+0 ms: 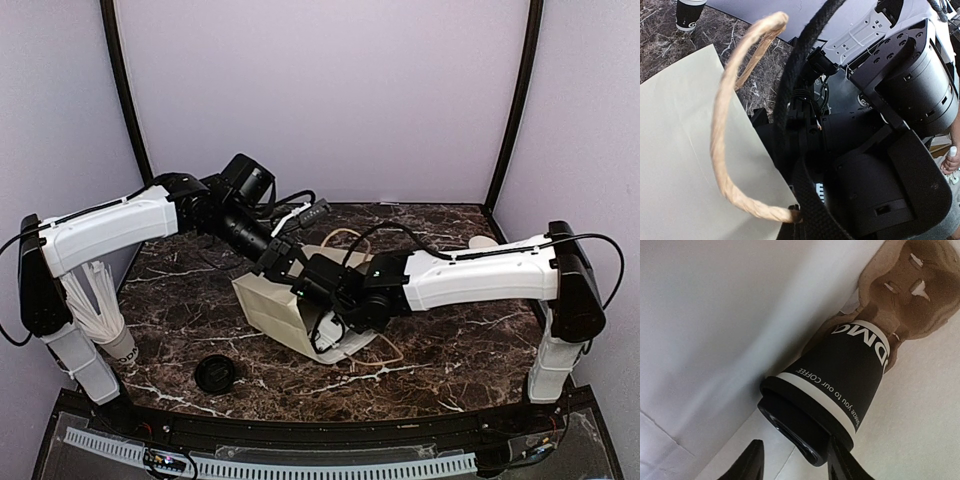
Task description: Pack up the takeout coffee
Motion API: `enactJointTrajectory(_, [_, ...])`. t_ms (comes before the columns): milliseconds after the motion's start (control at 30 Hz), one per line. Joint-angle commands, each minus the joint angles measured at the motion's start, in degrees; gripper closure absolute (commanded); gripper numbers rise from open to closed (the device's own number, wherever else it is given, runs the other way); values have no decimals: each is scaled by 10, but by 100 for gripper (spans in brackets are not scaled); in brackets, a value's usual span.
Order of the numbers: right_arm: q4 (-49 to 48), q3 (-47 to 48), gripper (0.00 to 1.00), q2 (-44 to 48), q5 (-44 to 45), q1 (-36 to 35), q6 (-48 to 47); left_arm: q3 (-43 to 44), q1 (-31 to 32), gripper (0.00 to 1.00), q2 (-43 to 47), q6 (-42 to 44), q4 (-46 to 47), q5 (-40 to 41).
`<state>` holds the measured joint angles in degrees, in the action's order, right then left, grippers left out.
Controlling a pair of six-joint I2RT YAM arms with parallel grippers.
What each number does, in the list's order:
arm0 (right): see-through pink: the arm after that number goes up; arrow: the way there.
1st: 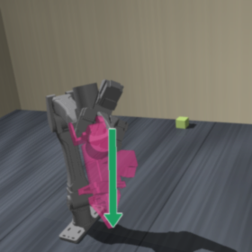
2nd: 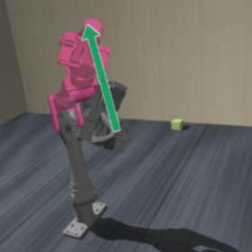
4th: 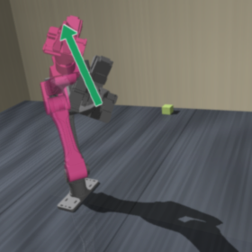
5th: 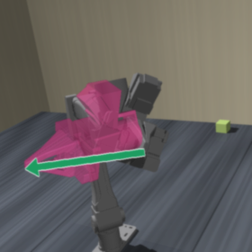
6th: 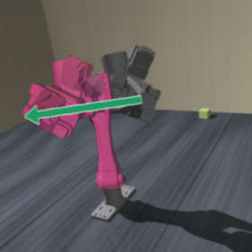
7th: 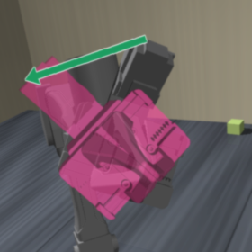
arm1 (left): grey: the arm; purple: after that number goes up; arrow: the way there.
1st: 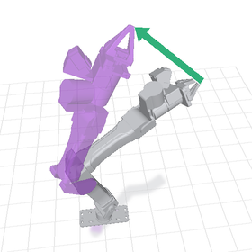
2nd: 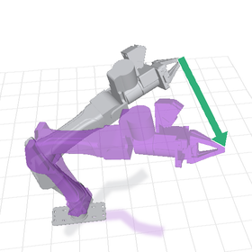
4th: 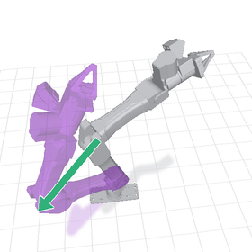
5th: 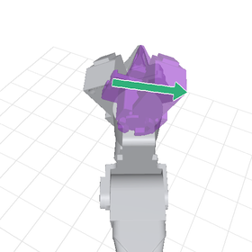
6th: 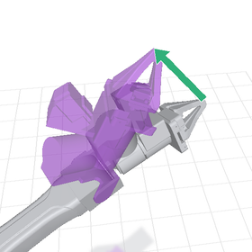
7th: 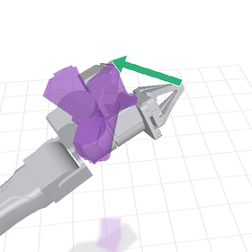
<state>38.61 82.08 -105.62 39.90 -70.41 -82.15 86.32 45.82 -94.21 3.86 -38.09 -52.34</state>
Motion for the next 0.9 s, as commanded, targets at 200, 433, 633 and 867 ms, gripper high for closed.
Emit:
enactJointTrajectory(200, [-65, -34, 77, 7, 24, 14, -40, 9, 8, 100, 19, 8, 7, -39])
enactJointTrajectory(433, [-12, -14, 89, 43, 16, 2, -23, 9, 7, 100, 15, 15, 7, -22])
enactJointTrajectory(633, [96, 25, 99, 73, -2, -28, 43, 9, 0, 100, 11, 20, 14, -18])
enactJointTrajectory(867, [170, 48, 100, 91, -18, -44, 98, 14, -7, 100, 7, 23, 16, -19])
